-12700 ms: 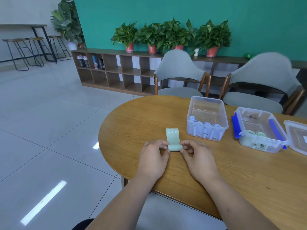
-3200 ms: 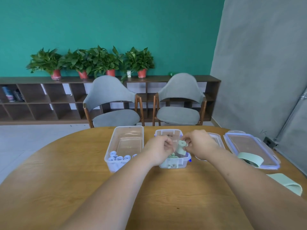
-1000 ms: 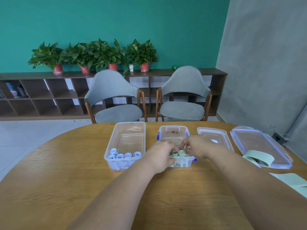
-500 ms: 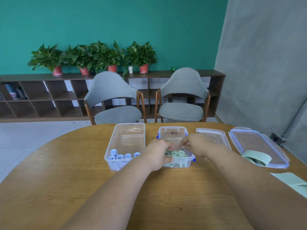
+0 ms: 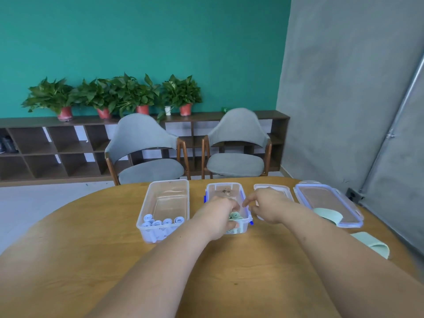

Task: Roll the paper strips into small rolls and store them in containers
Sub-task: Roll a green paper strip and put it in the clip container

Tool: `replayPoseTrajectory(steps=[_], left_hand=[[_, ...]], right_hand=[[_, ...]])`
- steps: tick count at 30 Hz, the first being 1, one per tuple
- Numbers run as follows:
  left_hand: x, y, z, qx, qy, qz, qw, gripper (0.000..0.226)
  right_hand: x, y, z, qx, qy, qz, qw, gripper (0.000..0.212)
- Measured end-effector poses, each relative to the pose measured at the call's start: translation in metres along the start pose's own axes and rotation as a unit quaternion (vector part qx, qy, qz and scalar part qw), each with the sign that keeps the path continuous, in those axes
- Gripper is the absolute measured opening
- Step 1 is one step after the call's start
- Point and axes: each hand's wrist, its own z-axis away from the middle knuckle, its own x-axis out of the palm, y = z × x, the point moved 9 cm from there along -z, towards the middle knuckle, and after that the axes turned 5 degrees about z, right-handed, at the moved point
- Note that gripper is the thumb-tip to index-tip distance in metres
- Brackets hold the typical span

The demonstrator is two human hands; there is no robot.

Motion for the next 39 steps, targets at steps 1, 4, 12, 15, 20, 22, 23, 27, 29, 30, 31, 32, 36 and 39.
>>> replayPoseTrajectory(steps=[1, 4, 12, 15, 20, 22, 23, 27, 29, 30, 31, 32, 36, 39], left_hand=[[0.001, 0.006, 0.002, 0.002, -0.003, 0.000, 1.000, 0.051], [0.005, 0.026, 0.006, 0.015, -0.010, -0.006, 1.000, 0.048], [0.035, 0.075, 0.013, 0.083, 0.016, -0.022, 0.996, 0.048], [0.050, 0.090, 0.015, 0.106, 0.016, -0.034, 0.994, 0.047], [0.082, 0.113, 0.016, 0.125, -0.006, -0.051, 0.991, 0.045], [0.095, 0.119, 0.016, 0.127, -0.019, -0.051, 0.990, 0.043], [0.100, 0.122, 0.015, 0.129, -0.022, -0.049, 0.990, 0.042], [0.118, 0.133, 0.013, 0.139, -0.034, -0.028, 0.989, 0.042], [0.125, 0.136, 0.012, 0.139, -0.039, -0.024, 0.989, 0.043], [0.129, 0.137, 0.012, 0.138, -0.042, -0.023, 0.989, 0.042], [0.132, 0.137, 0.011, 0.138, -0.044, -0.022, 0.989, 0.041], [0.135, 0.136, 0.011, 0.139, -0.046, -0.023, 0.989, 0.040], [0.141, 0.131, 0.009, 0.132, -0.049, -0.021, 0.990, 0.042], [0.142, 0.127, 0.009, 0.128, -0.054, -0.019, 0.990, 0.046]], right_hand=[[0.000, 0.002, 0.006, 0.003, -0.001, -0.003, 1.000, 0.035], [0.003, 0.011, 0.024, 0.013, -0.005, -0.012, 1.000, 0.037], [0.030, 0.045, 0.078, 0.053, 0.006, -0.014, 0.998, 0.039], [0.043, 0.059, 0.096, 0.070, -0.001, -0.015, 0.997, 0.039], [0.067, 0.086, 0.118, 0.100, -0.014, -0.001, 0.995, 0.046], [0.072, 0.096, 0.125, 0.113, -0.011, 0.003, 0.993, 0.048], [0.074, 0.101, 0.129, 0.118, -0.012, 0.009, 0.993, 0.049], [0.077, 0.120, 0.135, 0.146, -0.005, 0.048, 0.988, 0.051], [0.078, 0.130, 0.136, 0.163, -0.001, 0.065, 0.984, 0.048], [0.079, 0.136, 0.136, 0.176, -0.002, 0.070, 0.982, 0.045], [0.080, 0.143, 0.136, 0.192, -0.003, 0.072, 0.979, 0.042], [0.082, 0.150, 0.135, 0.208, -0.004, 0.070, 0.976, 0.040], [0.096, 0.169, 0.135, 0.260, -0.034, 0.045, 0.964, 0.045], [0.102, 0.171, 0.134, 0.274, -0.044, 0.035, 0.960, 0.055]])
